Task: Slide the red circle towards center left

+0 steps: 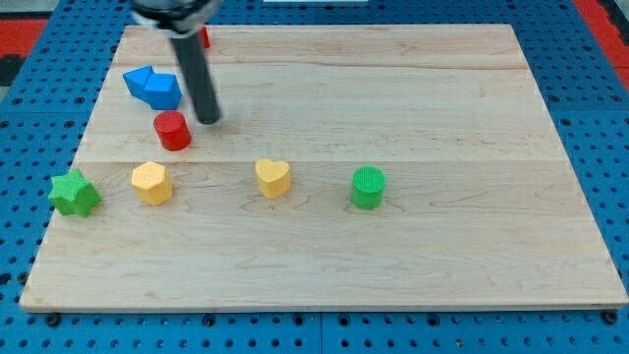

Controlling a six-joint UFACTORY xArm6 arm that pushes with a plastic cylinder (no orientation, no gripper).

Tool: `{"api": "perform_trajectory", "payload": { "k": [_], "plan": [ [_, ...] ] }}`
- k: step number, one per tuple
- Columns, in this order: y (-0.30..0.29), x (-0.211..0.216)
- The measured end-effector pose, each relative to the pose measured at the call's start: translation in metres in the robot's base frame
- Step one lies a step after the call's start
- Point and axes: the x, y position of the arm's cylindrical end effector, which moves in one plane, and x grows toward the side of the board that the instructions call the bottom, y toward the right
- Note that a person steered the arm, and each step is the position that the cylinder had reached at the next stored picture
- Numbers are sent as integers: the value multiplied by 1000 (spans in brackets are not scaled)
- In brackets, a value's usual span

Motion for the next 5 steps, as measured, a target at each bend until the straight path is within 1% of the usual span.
{"api": "perform_trajectory", "payload": {
  "k": [1,2,4,5],
  "plan": [
    [21,44],
    [0,39],
    [-76,9],
    [-62,-7]
  ]
}}
